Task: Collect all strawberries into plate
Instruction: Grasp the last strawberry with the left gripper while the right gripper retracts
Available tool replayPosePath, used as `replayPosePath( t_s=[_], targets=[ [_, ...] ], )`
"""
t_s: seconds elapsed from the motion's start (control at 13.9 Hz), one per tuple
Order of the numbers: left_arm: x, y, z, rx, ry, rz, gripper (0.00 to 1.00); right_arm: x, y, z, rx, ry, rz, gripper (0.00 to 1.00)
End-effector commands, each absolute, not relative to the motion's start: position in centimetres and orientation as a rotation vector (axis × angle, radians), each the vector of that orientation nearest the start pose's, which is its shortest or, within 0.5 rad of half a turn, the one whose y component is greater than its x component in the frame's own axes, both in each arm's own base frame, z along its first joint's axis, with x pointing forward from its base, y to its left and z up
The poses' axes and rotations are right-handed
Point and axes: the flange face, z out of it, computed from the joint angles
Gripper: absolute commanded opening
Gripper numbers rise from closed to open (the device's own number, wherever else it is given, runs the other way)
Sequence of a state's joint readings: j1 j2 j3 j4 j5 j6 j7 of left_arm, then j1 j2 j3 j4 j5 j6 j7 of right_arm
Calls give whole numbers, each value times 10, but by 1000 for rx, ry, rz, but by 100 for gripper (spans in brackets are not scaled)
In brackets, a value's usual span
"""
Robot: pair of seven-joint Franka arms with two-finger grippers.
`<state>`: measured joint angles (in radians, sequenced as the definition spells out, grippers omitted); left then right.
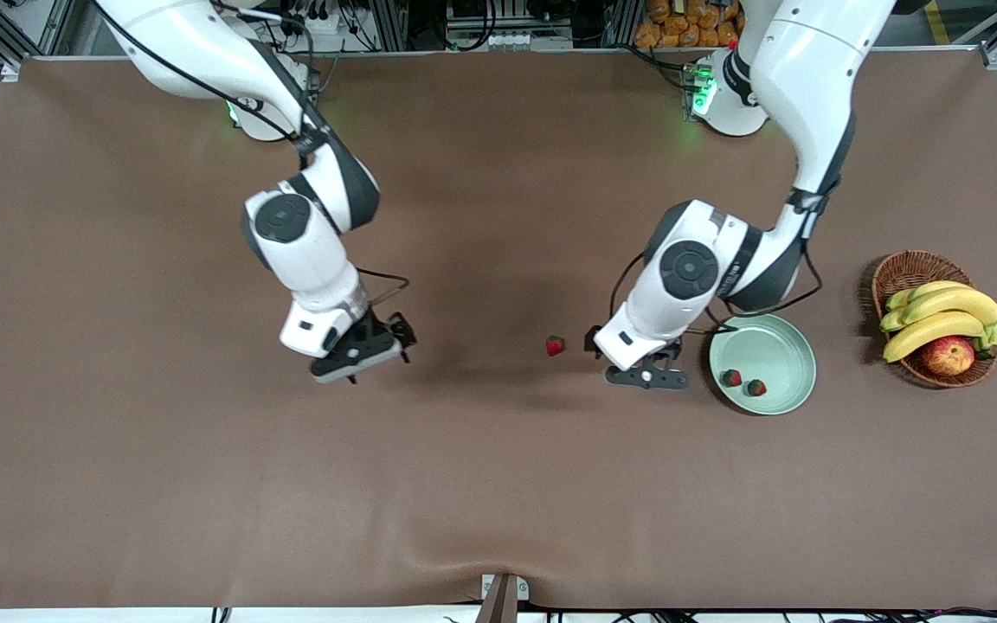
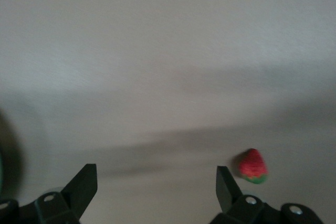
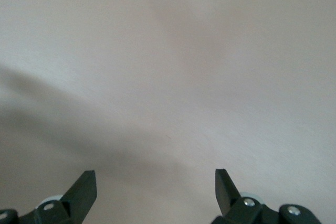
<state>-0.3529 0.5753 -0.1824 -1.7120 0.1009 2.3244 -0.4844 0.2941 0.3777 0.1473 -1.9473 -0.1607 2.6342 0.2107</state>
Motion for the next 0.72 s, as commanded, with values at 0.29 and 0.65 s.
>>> replayPosePath(
  t_s=[0.29, 0.65],
  targets=[
    [571, -396, 227, -3186, 144, -34, 100, 547, 132, 365, -3160, -386, -338, 100],
    [558, -421, 190, -3222, 90, -86, 100, 551, 33, 394, -3231, -377, -159, 100]
  ],
)
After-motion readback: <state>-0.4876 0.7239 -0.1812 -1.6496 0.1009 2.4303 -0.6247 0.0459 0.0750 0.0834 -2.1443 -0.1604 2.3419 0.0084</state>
